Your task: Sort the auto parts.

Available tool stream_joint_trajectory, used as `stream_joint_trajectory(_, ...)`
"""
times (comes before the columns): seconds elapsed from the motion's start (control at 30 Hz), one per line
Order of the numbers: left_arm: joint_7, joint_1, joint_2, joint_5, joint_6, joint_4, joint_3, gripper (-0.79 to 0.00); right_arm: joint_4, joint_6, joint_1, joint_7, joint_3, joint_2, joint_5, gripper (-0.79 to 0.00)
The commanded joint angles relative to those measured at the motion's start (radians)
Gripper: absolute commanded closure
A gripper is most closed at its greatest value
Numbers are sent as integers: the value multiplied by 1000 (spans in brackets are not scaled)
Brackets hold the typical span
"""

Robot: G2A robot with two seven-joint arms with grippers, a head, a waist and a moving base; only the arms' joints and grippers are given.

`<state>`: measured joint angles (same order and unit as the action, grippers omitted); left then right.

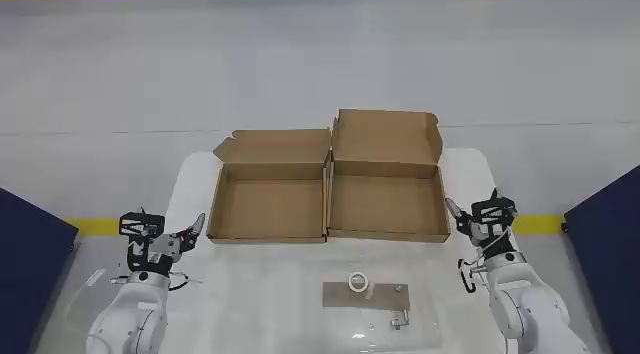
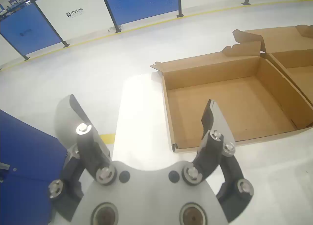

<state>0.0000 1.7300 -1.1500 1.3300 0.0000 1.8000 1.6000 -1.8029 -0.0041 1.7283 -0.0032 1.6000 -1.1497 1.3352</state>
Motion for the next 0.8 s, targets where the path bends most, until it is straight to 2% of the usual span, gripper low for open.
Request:
stream_joint_trajectory(0.0,0,0,0,0,0,0,0,-785,-4,-16,-4,-10,1,1,24,-785)
stream_joint_trajectory(0.2,0,0,0,0,0,0,0,-785,-32,-98,-4,-19,10,7,98,-785)
stream_joint_trajectory(0.27,0,0,0,0,0,0,0,-785,-47,-164,1,-16,14,11,104,-785)
stream_joint_trajectory(0.57,0,0,0,0,0,0,0,-785,-54,-191,-3,-12,16,13,127,-785)
stream_joint_trajectory(0.77,0,0,0,0,0,0,0,-785,-98,-372,-34,76,43,29,177,-785)
